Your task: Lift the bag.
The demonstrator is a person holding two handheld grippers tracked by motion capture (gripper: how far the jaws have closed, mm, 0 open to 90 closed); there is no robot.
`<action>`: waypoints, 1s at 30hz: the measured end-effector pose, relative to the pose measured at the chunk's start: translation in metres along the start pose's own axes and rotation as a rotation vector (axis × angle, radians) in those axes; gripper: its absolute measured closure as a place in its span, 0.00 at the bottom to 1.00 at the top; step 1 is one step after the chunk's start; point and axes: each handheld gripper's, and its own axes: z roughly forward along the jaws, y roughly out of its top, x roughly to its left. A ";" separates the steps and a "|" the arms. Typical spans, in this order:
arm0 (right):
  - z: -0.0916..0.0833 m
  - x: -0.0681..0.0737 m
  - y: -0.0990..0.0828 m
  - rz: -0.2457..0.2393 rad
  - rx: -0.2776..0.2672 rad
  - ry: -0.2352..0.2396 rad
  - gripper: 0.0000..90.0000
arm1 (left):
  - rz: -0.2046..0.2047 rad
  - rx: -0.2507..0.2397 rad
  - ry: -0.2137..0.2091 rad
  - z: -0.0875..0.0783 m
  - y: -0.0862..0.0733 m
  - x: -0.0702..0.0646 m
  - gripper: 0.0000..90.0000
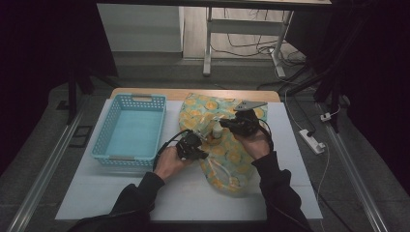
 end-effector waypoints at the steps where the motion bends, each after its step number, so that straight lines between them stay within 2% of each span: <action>1: 0.000 0.000 0.000 0.000 -0.001 0.000 1.00 | -0.005 -0.005 -0.004 -0.002 0.000 0.000 0.99; 7: 0.000 0.001 0.001 0.000 -0.003 0.006 1.00 | -0.039 -0.032 -0.008 -0.016 0.005 0.000 0.99; 14: -0.002 0.002 0.002 0.001 -0.005 0.016 1.00 | -0.036 -0.065 -0.035 -0.032 0.010 -0.001 0.99; 22: -0.004 0.004 0.006 -0.004 -0.003 0.027 1.00 | -0.058 -0.127 -0.072 -0.055 0.015 0.003 0.99; 30: -0.006 0.005 0.012 0.002 -0.004 0.048 1.00 | -0.072 -0.165 -0.093 -0.076 0.024 0.007 0.99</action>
